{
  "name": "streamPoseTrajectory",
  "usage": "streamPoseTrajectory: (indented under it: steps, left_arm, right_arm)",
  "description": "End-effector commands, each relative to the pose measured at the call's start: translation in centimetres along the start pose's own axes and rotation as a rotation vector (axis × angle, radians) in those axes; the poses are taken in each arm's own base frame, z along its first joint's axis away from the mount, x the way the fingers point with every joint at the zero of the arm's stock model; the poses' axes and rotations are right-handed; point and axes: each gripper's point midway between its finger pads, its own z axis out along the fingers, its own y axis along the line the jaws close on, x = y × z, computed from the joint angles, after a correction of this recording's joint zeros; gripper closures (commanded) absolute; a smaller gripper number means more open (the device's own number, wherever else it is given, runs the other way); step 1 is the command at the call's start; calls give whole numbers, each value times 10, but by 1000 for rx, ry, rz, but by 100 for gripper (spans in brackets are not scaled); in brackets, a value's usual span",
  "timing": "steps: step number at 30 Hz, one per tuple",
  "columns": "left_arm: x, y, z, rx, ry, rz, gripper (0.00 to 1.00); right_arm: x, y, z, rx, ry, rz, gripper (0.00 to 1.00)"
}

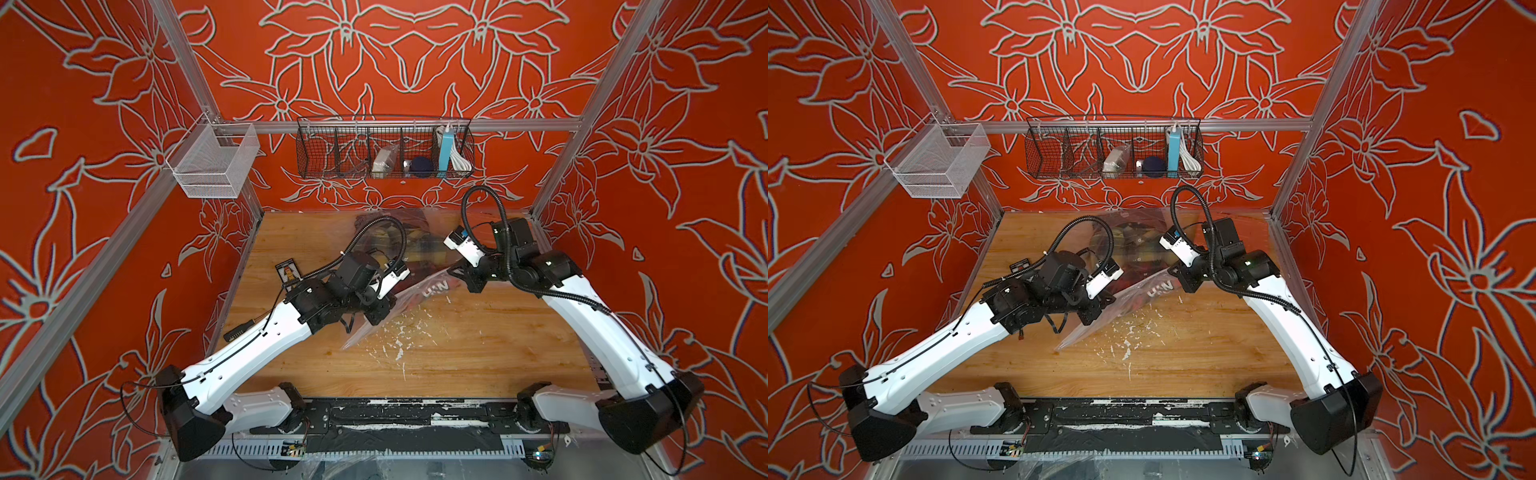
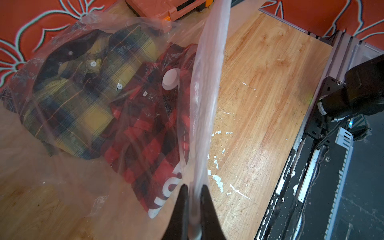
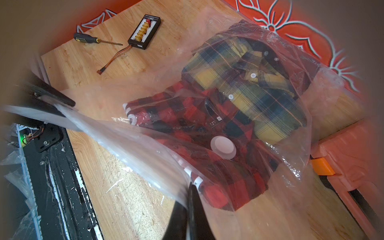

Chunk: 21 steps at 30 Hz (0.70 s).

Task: Place the folded shirt into the vacuum bag
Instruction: Close the vacuum bag at the center of the board.

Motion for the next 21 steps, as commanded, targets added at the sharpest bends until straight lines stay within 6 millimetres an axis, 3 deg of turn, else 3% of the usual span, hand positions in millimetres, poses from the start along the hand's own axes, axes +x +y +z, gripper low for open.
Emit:
streamPoseTrajectory:
  steps: [1,7,9,15,21]
  left_arm:
    - [81,8,-13,-63,304,-36,100]
    - [47,3,-10,-15,191,-27,100]
    - [31,-1,-8,15,141,-18,100]
    - [2,-11,-10,82,48,5,100]
    - [-3,-9,-13,68,38,22,100]
  right_arm:
    - [-7,-53,-26,261,-55,36,100]
    - [-5,7,-11,1,-51,-11,100]
    - [3,28,-7,-60,-4,-78,90]
    - [7,47,0,-146,76,-165,67]
    - [-5,66,19,-245,109,-210,59]
